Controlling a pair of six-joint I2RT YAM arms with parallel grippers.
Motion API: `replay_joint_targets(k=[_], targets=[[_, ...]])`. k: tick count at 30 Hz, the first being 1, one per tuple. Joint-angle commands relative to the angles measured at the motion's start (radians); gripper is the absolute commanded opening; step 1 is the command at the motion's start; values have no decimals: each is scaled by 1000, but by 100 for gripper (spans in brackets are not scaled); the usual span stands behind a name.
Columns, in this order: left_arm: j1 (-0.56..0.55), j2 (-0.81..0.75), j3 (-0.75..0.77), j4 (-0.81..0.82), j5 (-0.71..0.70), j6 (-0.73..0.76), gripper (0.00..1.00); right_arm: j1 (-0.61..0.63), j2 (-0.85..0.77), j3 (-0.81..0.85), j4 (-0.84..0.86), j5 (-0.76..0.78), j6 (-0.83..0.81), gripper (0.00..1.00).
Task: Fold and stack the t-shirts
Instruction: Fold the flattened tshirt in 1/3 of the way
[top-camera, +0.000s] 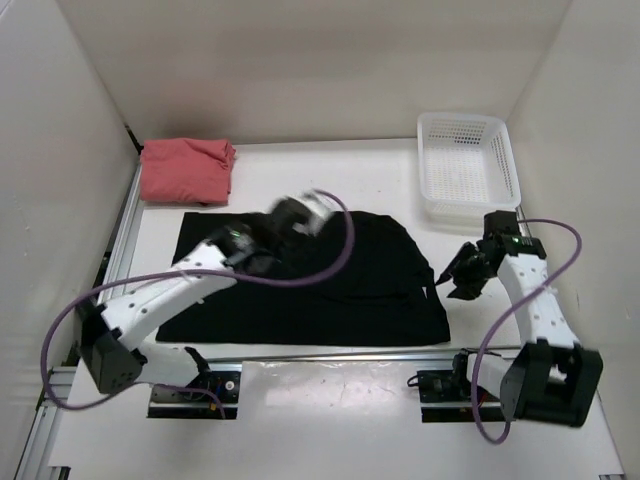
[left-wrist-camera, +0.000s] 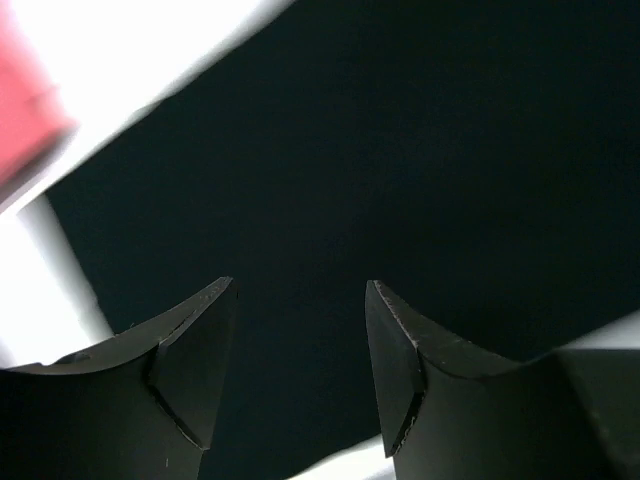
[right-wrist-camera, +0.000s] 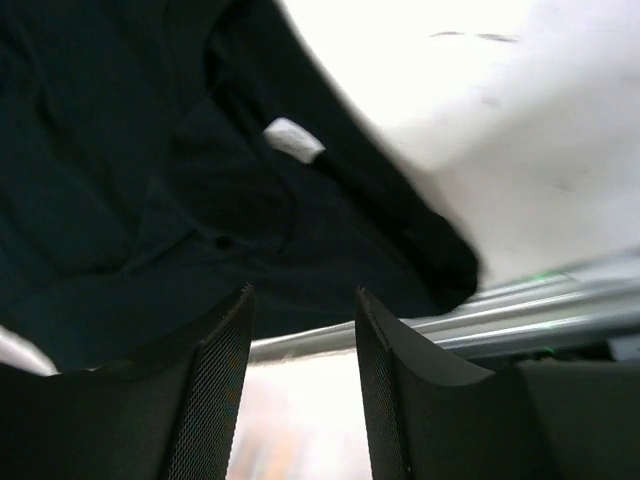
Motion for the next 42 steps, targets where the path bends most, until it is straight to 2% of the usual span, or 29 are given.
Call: replay_joint_targets(k=[1,3,5,7,10,12,16,21,24,29,35,40,42], targets=[[-196,87,-3,8,234,-2,65,3,83,22,95,-193,-73,48],[-294,227,106,36,413,-2,64,-6,114,22,139,-219,-73,47],[-366,329,222,59,484,-2,62,-18,130,22,152,-219,-64,47],[-399,456,275,123,537,-2,62,-18,160,12,152,-199,-64,47],[-423,605,376,149,549,-2,59,-37,186,-33,161,-158,-76,47],[-423,666,419,150,549,-2,53,-73,186,-66,173,-138,-86,47],[-442,780,428,159,522,-2,50,-158,186,-169,235,-113,-86,47],[-422,839,467,183,447,-2,51,-231,177,-200,256,-113,-95,47],[-413,849,481,192,416,-2,51,-232,157,-200,256,-113,-95,47],[-404,823,453,192,388,-2,45,-232,157,-200,256,-122,-95,47],[-385,797,422,192,370,-2,45,-232,146,-222,265,-141,-95,47],[-374,854,460,192,345,-2,42,-232,155,-222,265,-141,-95,47],[-374,863,470,192,316,-2,38,-232,155,-222,265,-141,-95,47]])
